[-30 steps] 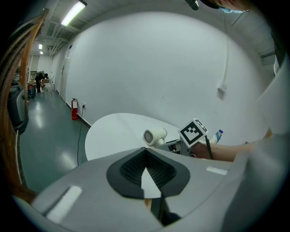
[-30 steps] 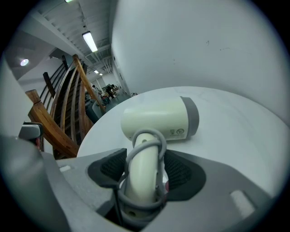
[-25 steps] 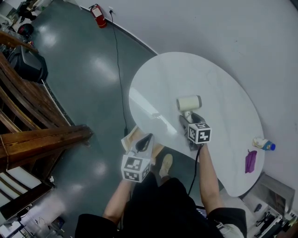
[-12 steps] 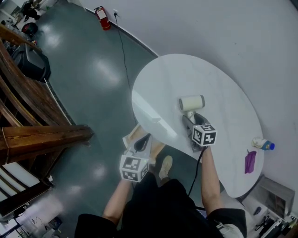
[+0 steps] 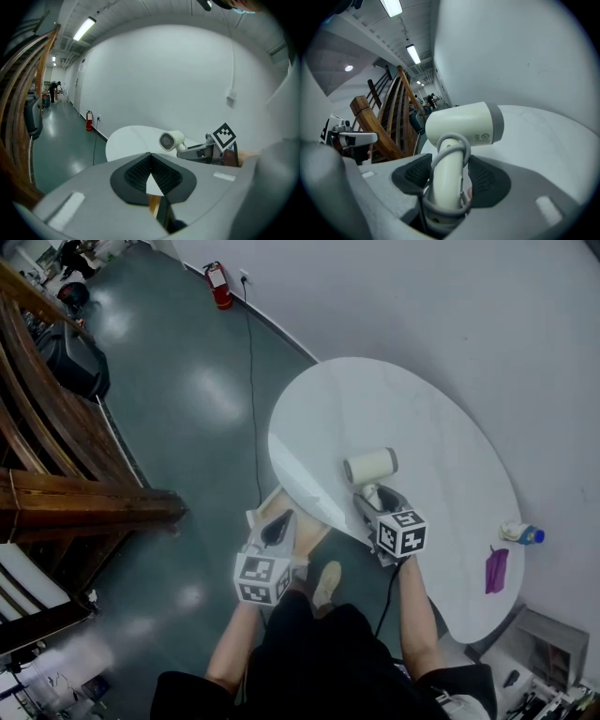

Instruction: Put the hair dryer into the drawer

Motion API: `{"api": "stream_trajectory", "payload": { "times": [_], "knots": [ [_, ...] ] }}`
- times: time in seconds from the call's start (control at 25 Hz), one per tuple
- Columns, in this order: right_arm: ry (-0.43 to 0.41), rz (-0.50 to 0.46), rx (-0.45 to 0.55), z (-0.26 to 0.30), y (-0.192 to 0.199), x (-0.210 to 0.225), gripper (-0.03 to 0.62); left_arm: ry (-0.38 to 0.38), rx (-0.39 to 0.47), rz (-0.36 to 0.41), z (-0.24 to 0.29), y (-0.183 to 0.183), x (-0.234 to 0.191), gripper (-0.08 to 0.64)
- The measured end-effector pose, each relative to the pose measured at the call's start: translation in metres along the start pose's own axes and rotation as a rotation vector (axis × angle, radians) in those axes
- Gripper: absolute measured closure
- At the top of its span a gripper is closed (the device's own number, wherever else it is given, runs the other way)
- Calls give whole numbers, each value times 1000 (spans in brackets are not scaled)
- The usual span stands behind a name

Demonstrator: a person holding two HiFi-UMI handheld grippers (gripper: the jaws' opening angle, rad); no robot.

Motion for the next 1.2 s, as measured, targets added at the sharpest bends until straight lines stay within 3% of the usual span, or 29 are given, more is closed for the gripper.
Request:
{"api": "stream_trajectory", "payload": {
  "times": [0.76, 1.2],
  "knots": [
    [-233, -178, -64, -2, 27, -118, 344, -185, 76, -84, -93, 44, -12, 554],
    [-332, -225, -150, 29, 53, -151, 344, -254, 78, -141, -110, 70, -29, 554]
  ]
}}
Point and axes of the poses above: the fingertips, and each gripper's own axes: z forward along the fingers, x to its right, y out of its underside, the point moved 8 cm from there along -z, backward along the fingers, and after that the axes turned 6 degrees about y, right-handed, at the moved point
